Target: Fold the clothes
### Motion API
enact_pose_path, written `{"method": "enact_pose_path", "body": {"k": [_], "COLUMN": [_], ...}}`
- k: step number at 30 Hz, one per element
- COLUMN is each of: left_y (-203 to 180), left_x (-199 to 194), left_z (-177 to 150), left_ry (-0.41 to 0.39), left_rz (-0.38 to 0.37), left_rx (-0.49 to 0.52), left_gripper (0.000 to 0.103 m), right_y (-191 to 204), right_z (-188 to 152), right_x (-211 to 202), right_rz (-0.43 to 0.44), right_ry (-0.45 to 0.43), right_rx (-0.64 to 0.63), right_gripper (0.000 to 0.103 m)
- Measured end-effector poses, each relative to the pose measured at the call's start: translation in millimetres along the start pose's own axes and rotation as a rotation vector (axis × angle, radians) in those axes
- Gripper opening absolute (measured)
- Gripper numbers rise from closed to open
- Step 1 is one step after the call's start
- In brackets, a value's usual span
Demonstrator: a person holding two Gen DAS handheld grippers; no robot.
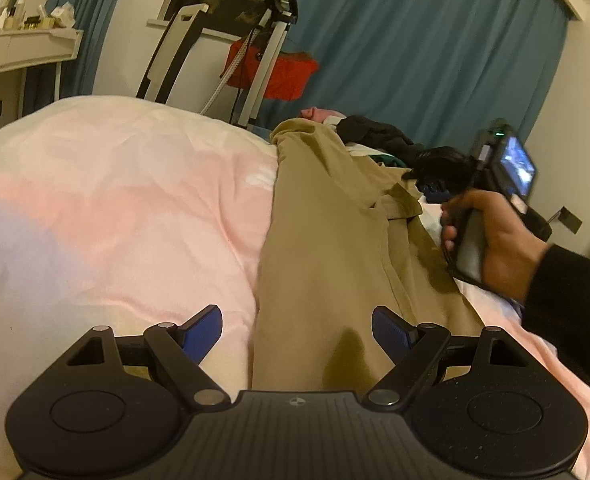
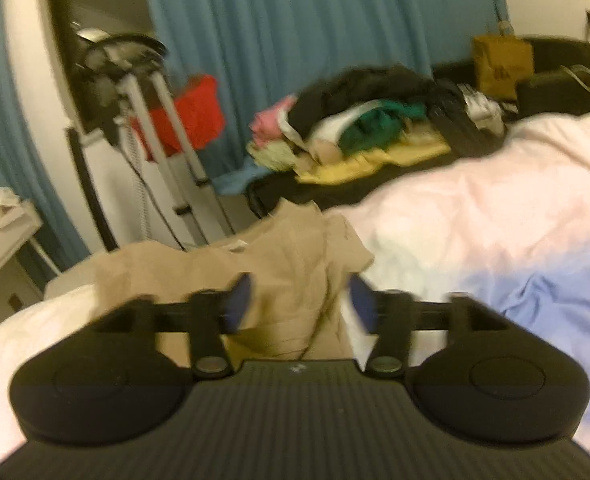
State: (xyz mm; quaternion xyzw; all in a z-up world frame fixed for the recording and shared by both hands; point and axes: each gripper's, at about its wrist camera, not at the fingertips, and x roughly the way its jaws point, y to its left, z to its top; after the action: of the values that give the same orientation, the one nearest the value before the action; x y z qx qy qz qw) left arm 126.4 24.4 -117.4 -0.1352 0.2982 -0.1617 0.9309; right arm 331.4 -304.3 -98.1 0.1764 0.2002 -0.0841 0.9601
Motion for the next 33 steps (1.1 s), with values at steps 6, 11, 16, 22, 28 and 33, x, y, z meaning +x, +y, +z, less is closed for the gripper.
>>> {"method": "enact_pose_path", "body": {"k": [6, 11, 16, 22, 28, 33], "left_y": [1, -5, -6, -4, -6, -11], "left_x": [0, -7, -9, -11, -15, -18], "left_z": [1, -1, -1, 1, 2, 5], "left_ry": [0.002, -0.009, -0.014, -0.016, -0.015, 0.014], "left_rz": [0.009, 0.023, 0.032, 0.027, 0.017, -0.015], "left_rx": [-0.019, 0.005, 0.016, -0.007, 0.000, -0.022], "left_gripper": [0.084, 0.083, 0.083, 0.083, 0.083, 0.083], "right_y": [23, 49, 49, 41, 13, 2], "right_z": [-19, -37, -44, -41, -48, -49], "right_x": [-24, -2, -6, -42, -43, -62], "right_rz": [0.084, 0.009, -0.077, -0.056, -0.077, -0.035], "right_ry": [0.059, 0.181, 0.170, 0.068, 0.128, 0.263], "right_rx": [-0.064, -0.161, -0.173, -0.112, -0.018, 0.007], "right_gripper": [0.068, 0.065, 0.020, 0.013, 0.013, 0.015]}}
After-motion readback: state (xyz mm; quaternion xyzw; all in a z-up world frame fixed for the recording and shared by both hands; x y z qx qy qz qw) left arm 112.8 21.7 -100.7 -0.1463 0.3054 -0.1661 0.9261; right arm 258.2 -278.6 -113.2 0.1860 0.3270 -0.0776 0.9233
